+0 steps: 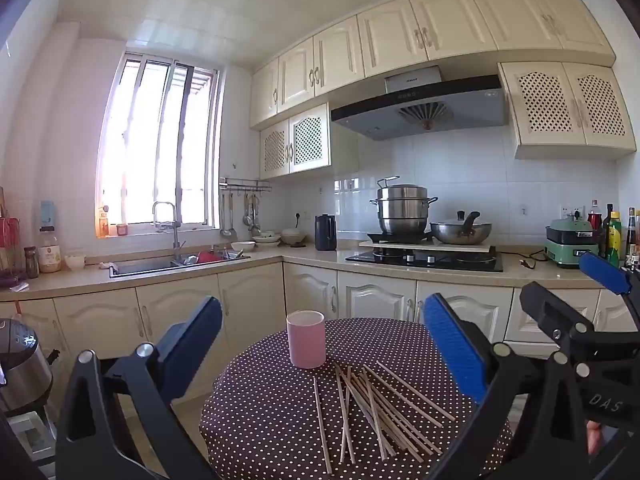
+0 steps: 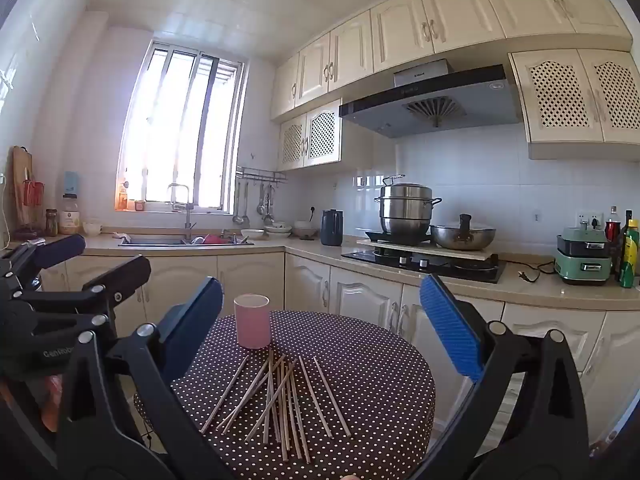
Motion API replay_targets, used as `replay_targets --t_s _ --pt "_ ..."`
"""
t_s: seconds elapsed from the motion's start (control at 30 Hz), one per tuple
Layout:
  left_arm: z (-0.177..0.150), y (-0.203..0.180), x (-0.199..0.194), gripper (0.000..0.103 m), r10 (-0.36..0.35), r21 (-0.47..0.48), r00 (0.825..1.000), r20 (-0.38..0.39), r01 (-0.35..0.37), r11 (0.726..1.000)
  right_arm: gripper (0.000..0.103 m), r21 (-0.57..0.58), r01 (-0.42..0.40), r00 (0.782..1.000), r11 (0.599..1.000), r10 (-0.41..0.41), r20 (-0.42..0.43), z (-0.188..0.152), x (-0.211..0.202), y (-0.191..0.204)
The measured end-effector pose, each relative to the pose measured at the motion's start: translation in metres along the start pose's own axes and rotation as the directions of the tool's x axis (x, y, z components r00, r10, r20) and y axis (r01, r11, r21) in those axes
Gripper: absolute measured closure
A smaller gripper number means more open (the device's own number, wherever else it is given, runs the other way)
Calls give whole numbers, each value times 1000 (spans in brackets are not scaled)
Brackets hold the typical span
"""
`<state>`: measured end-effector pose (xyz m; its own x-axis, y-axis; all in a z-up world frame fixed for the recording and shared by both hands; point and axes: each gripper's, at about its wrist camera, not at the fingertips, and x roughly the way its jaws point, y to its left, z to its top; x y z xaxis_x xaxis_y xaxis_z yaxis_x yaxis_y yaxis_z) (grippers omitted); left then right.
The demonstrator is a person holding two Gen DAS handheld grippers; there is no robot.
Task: Organize utensils
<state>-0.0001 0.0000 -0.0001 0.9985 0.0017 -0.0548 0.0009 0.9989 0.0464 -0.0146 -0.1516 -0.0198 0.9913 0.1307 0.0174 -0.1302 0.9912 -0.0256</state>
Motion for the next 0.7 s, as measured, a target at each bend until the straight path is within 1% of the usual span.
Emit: replay_targets --t_s 0.27,0.33,0.37,0.6,0.7 --pt "0 -1 -3 4 0 -1 1000 2 0 1000 6 2 -4 1000 1000 4 -2 -1 -2 0" --pt "1 -3 -5 4 3 3 1000 7 -3 1000 6 2 -4 1000 1000 4 -8 -3 4 0" --pt "-2 -3 1 4 2 1 1000 -3 -2 1000 6 2 -4 1000 1000 4 -8 -3 4 0" --pt "-10 -7 5 4 5 5 1000 1 -5 1000 6 2 -6 1000 1000 6 -10 -4 5 1" --pt "-2 1 0 4 5 1 1000 -2 -5 1000 6 4 -7 1000 1000 7 -11 -7 4 7"
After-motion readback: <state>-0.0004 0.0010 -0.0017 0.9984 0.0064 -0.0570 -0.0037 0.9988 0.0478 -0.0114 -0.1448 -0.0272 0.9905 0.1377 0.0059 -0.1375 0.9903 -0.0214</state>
